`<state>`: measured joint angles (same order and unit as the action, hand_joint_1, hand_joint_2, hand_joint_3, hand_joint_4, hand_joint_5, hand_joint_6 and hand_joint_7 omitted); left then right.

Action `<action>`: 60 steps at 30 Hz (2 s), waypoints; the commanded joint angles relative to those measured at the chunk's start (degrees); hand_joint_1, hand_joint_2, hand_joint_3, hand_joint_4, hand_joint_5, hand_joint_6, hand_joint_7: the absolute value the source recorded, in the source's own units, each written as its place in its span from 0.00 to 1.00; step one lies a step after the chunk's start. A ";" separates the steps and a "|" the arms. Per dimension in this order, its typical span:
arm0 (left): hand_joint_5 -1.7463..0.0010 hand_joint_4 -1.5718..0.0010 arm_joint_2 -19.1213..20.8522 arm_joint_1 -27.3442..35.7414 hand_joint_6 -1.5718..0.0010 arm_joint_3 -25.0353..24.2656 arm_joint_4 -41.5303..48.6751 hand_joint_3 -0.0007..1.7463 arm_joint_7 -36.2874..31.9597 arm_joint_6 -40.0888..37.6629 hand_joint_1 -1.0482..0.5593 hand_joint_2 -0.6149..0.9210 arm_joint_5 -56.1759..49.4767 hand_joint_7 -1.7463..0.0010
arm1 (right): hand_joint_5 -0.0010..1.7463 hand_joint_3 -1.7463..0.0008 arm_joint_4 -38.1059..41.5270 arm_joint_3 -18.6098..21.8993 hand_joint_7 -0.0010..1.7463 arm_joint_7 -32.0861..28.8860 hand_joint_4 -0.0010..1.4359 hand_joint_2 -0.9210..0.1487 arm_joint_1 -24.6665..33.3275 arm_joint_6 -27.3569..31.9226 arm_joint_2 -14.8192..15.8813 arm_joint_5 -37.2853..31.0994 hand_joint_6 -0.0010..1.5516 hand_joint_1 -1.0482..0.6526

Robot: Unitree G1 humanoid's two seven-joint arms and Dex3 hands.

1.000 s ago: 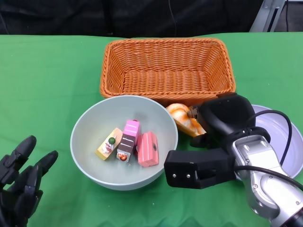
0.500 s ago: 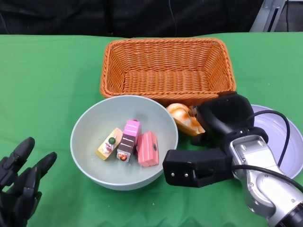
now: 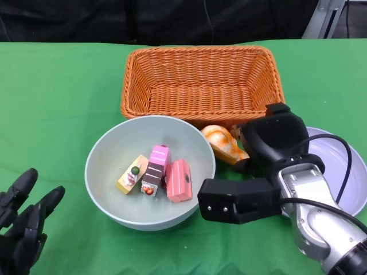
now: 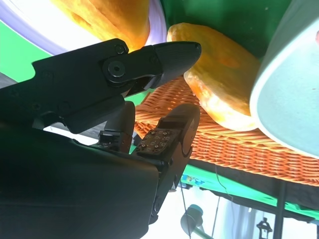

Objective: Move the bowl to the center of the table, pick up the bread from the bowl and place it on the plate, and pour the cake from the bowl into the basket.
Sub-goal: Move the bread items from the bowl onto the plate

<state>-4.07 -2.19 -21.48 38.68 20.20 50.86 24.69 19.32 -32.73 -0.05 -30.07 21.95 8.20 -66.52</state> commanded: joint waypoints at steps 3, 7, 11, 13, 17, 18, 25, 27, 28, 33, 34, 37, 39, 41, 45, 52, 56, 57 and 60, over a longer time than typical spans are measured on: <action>1.00 0.37 0.75 -0.37 0.45 -0.47 0.45 0.15 0.15 1.04 0.34 1.00 0.04 1.00 | 0.66 0.92 4.74 0.17 0.01 -0.40 0.16 0.00 -2.93 0.55 -1.21 1.98 0.46 0.06; 1.00 0.36 0.66 -0.35 0.45 -0.45 0.27 0.15 0.41 1.07 0.35 1.00 0.29 1.00 | 0.67 0.92 8.85 0.06 0.00 -0.61 0.14 0.00 -4.76 0.90 -2.17 3.50 0.45 0.06; 1.00 0.36 0.56 -0.18 0.45 -0.42 -0.04 0.15 0.09 0.82 0.35 1.00 0.17 1.00 | 0.59 0.91 13.07 0.06 0.00 -1.62 0.19 0.00 -6.54 0.43 -3.23 5.52 0.40 0.05; 1.00 0.36 0.54 -0.27 0.45 -0.44 0.06 0.15 0.20 0.87 0.35 1.00 0.29 1.00 | 0.52 0.90 14.63 0.25 0.00 -2.43 0.23 0.00 -7.16 -0.07 -3.86 6.98 0.38 0.03; 1.00 0.36 0.60 -0.54 0.44 -0.50 0.59 0.15 0.05 1.21 0.35 1.00 0.03 1.00 | 0.43 0.89 16.81 0.03 0.00 -3.78 0.28 0.00 -8.23 -0.55 -4.60 8.84 0.39 0.02; 1.00 0.36 0.63 -0.57 0.44 -0.50 0.64 0.15 -0.06 1.23 0.35 1.00 -0.12 0.99 | 0.43 0.89 17.25 -0.05 0.01 -4.11 0.29 0.00 -8.43 -0.64 -4.75 9.12 0.39 0.02; 1.00 0.36 0.67 -1.01 0.44 -0.68 1.42 0.15 -0.13 1.52 0.35 1.00 -0.26 0.99 | 0.36 0.89 19.58 -0.92 0.01 -5.60 0.32 0.00 -9.24 -0.67 -5.58 10.18 0.40 0.03; 1.00 0.36 0.71 -1.07 0.44 -0.68 1.53 0.14 -0.26 1.30 0.34 1.00 -0.33 0.99 | 0.34 0.89 19.98 -1.02 0.01 -6.34 0.33 0.00 -9.24 -0.84 -5.73 10.47 0.40 0.03; 1.00 0.36 0.76 -1.16 0.44 -0.71 1.72 0.14 -0.11 1.36 0.34 1.00 -0.26 0.99 | 0.34 0.89 19.84 -1.12 0.01 -6.41 0.34 0.00 -9.14 -0.89 -5.68 10.60 0.40 0.03; 1.00 0.36 0.73 -1.46 0.44 -0.82 1.92 0.14 0.63 1.17 0.35 1.00 0.39 1.00 | 0.33 0.89 18.71 -1.37 0.00 -6.52 0.33 0.00 -8.51 -0.88 -5.29 11.25 0.38 0.03; 1.00 0.36 0.74 -1.54 0.44 -0.85 2.03 0.14 0.75 1.16 0.35 1.00 0.50 1.00 | 0.33 0.89 18.53 -1.45 0.00 -6.43 0.33 0.00 -8.47 -0.86 -5.21 11.35 0.38 0.03; 1.00 0.36 0.85 -1.84 0.44 -1.02 2.61 0.14 0.64 1.40 0.35 1.00 0.41 1.00 | 0.33 0.88 18.51 -2.00 0.00 -5.77 0.33 0.00 -8.78 -0.04 -5.29 11.32 0.37 0.03; 1.00 0.35 0.83 -1.96 0.43 -1.11 2.83 0.14 0.41 1.56 0.35 1.00 0.32 1.00 | 0.32 0.88 19.07 -2.39 0.00 -5.77 0.33 0.00 -9.07 0.35 -5.49 11.30 0.38 0.04; 0.99 0.35 0.84 -2.01 0.43 -1.14 2.90 0.14 0.09 1.69 0.35 1.00 0.05 0.99 | 0.31 0.88 19.32 -2.55 0.00 -5.89 0.32 0.00 -9.10 0.44 -5.65 11.48 0.38 0.04; 1.00 0.35 0.96 -2.06 0.43 -1.16 3.11 0.14 0.34 2.02 0.35 1.00 0.01 1.00 | 0.26 0.88 21.22 -2.95 0.00 -6.33 0.34 0.00 -9.75 1.08 -6.31 11.42 0.35 0.05; 1.00 0.35 0.97 -1.98 0.43 -1.20 2.90 0.14 0.67 1.74 0.34 1.00 0.58 1.00 | 0.29 0.92 26.69 -4.46 0.04 -12.93 0.46 0.00 -11.43 -0.07 -6.67 10.65 0.46 0.15; 1.00 0.35 1.03 -2.08 0.43 -1.26 3.00 0.13 0.69 1.74 0.34 1.00 0.65 1.00 | 0.54 0.96 28.63 -4.74 0.02 -17.28 0.49 0.00 -12.09 -1.69 -6.73 11.17 0.53 0.25; 1.00 0.35 1.04 -2.10 0.43 -1.28 3.03 0.13 0.71 1.73 0.34 1.00 0.69 1.00 | 0.60 0.96 28.95 -4.43 0.02 -18.27 0.51 0.00 -12.11 -2.50 -6.81 11.69 0.55 0.27; 1.00 0.35 1.11 -2.22 0.43 -1.38 3.28 0.13 0.82 1.70 0.34 1.00 0.81 1.00 | 0.78 0.98 29.78 -3.36 0.01 -19.84 0.56 0.00 -12.19 -4.97 -7.05 13.61 0.58 0.37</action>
<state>-4.09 -4.07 -22.51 41.66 20.22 52.03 25.14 48.43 -36.83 -18.87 -41.38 17.89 1.07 -53.98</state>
